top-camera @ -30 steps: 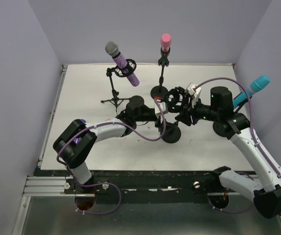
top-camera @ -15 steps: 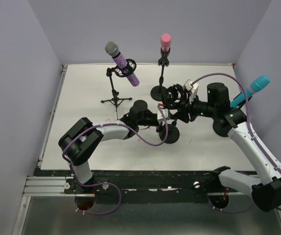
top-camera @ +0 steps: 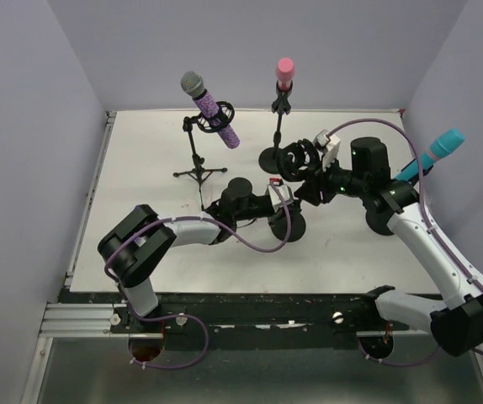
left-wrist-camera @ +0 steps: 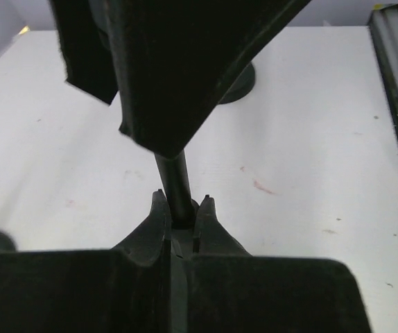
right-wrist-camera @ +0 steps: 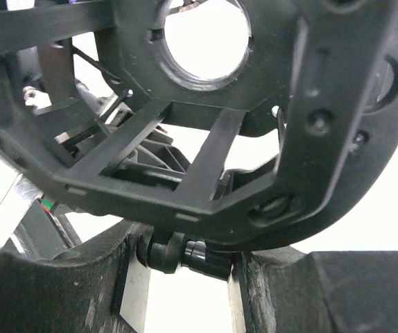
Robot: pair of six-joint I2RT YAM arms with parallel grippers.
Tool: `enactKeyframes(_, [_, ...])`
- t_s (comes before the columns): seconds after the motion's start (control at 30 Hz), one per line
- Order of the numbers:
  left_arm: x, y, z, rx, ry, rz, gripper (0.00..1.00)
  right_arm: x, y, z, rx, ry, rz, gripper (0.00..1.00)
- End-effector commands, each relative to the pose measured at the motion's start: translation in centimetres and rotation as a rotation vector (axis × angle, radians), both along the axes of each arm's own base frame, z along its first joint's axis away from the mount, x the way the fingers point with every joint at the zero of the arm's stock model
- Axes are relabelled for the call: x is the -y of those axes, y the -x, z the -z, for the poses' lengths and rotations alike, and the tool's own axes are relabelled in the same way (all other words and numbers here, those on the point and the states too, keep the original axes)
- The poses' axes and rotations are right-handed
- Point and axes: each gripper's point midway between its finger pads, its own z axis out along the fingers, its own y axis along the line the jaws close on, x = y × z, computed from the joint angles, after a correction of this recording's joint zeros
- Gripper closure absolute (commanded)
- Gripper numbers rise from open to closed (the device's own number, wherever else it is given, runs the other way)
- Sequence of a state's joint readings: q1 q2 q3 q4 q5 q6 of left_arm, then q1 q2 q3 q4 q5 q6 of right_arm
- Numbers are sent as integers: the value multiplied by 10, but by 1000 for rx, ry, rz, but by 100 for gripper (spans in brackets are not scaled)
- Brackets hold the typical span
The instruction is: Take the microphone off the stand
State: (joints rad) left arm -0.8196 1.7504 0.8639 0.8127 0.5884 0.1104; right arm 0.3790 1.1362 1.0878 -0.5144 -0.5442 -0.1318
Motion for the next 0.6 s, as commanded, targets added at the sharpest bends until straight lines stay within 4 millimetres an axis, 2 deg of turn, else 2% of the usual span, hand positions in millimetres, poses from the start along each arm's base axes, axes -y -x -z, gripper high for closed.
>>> enactKeyframes(0.0, [-42,-24,0,65,-110,-233,100,3,-31,-31,-78,-115,268,99])
enactKeyframes(0.1, [-72,-38,-19,110,-150,-429,100,-3,-33,-16,-242,-105,311,99])
enactKeyframes(0.17, [-101,-63,-23,47,-171,-680,100,-15,-30,1,-412,-96,305,99])
enactKeyframes(0.2, [-110,-67,-18,7,-204,-739,100,-20,-29,10,-498,-91,301,99])
enactKeyframes(0.27, [-112,-65,-7,-26,-255,-736,100,-31,-27,14,-550,-132,263,99])
enactKeyframes(0.43, [-101,-38,27,-84,-339,-562,100,-31,-32,36,-536,-117,259,99])
enactKeyframes(0.47, [-100,-34,29,-93,-352,-535,82,-32,-29,37,-524,-121,231,99])
enactKeyframes(0.53, [-103,-29,28,-112,-361,-499,39,-36,-22,35,-483,-132,154,99])
enactKeyframes(0.57, [-107,-28,26,-120,-352,-485,24,-38,-20,32,-449,-143,116,99])
